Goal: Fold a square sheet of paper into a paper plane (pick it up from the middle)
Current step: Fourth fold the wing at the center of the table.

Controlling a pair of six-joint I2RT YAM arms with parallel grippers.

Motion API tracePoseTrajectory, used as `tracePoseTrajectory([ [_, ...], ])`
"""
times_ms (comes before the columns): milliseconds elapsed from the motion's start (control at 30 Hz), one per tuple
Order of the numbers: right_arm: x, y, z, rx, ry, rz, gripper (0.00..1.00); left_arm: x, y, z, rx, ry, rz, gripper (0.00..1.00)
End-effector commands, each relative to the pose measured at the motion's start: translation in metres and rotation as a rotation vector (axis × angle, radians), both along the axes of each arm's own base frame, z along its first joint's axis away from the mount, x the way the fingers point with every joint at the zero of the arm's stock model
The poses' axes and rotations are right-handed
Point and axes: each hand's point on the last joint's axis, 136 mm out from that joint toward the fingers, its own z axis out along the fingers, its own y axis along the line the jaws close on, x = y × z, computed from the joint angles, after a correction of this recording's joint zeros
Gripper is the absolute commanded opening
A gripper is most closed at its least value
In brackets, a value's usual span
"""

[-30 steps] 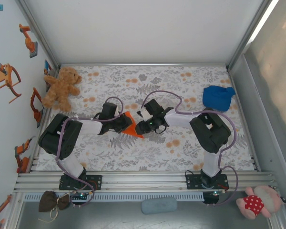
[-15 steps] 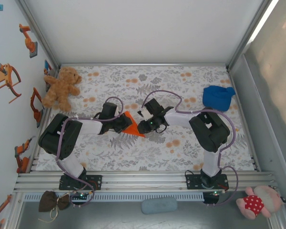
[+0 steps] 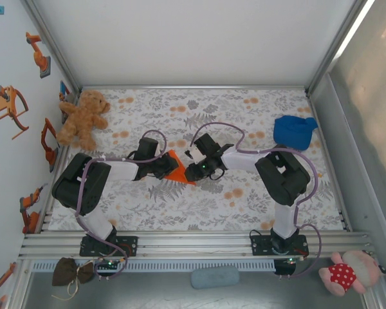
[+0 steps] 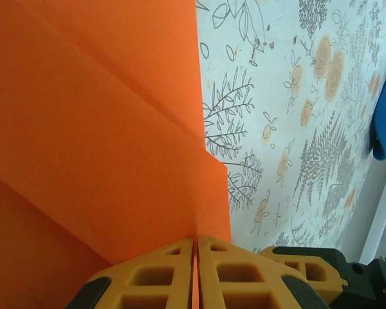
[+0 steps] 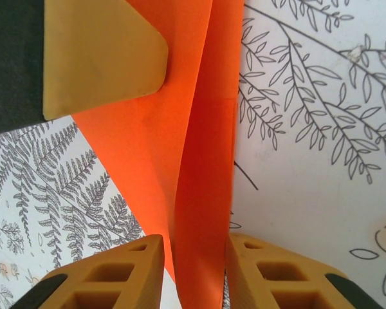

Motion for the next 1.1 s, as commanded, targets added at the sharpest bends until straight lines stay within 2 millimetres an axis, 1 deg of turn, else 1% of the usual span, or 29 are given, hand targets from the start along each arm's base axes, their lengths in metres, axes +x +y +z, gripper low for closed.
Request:
tracePoseTrajectory([
  [0, -0.005, 0.002, -0.004, -0.018, 0.015, 0.026, 0.29, 0.003, -0.002, 0.001, 0.009, -0.003, -0.001, 0.12],
  [167, -0.010, -0.002, -0.022, -0.046, 0.048, 0.026, 0.26, 0.005, -0.004, 0.004, 0.006, -0.009, -0.004, 0.12],
  [333, -0.014, -0.004, -0.032, -0.047, 0.068, 0.024, 0.23, 0.006, -0.004, 0.004, 0.008, -0.010, -0.007, 0.12],
  [633, -0.015, -0.005, -0.035, -0.031, 0.088, 0.017, 0.19, 0.008, -0.006, 0.002, 0.010, -0.008, -0.015, 0.12],
  [1067, -0.015, -0.008, -0.037, -0.036, 0.097, 0.006, 0.18, 0.009, -0.007, -0.004, 0.019, 0.002, -0.018, 0.12],
])
